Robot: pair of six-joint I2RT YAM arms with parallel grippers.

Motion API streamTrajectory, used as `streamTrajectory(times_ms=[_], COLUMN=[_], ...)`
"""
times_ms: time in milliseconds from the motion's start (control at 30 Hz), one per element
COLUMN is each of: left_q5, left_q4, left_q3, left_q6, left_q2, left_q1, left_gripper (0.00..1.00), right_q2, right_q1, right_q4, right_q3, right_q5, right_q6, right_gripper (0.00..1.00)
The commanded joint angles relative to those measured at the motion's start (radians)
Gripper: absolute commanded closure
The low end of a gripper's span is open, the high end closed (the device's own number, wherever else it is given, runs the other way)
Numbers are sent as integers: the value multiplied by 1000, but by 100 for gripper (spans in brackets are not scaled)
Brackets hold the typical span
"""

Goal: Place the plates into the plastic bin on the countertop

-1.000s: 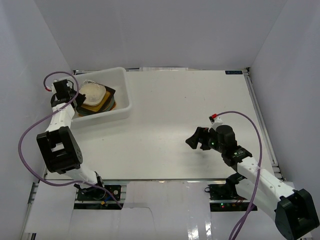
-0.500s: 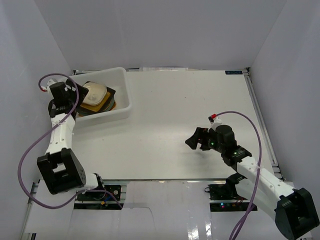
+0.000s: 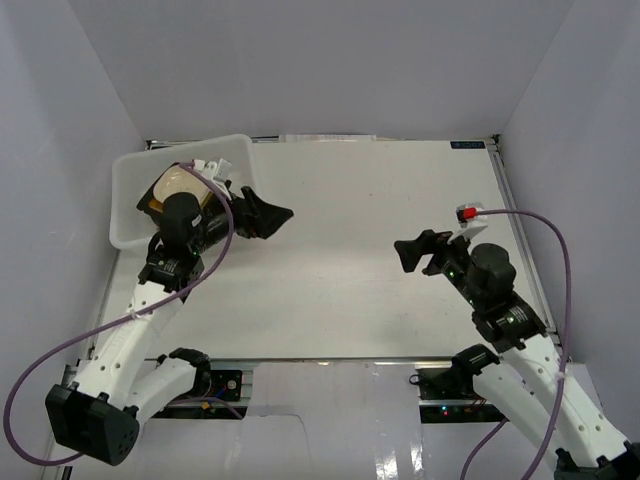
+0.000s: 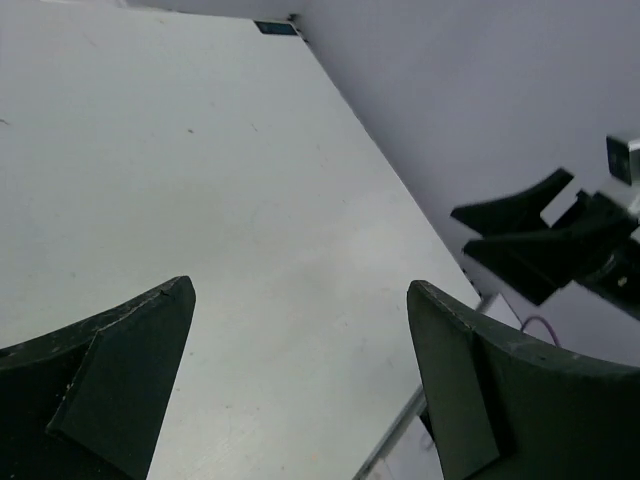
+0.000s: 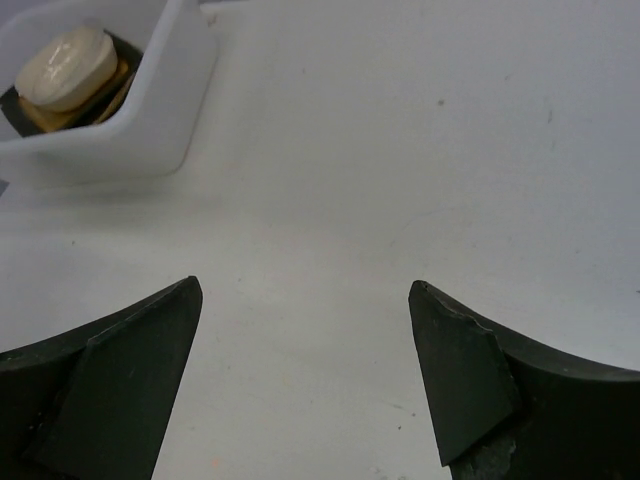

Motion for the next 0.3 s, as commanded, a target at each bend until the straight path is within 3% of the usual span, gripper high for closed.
streamTrajectory(times_ms=[0,133,267], left_q5=[156,165,86], left_q4=[25,-7,-67], left_q3=[-56,-126,-145], left_q6=[52,83,106], left_q2=[-96,-188,-238], left_q1=[-21,-22,-22], left_gripper=[2,2,2], right_q2=[-117,-196,-202], right_q1=[4,4,4], right_q4=[-35,-26,-48], right_q3=[25,-29,-55], right_q5=[178,261,289], right_q6=[-67,-44,2], right_gripper=[10,10,10])
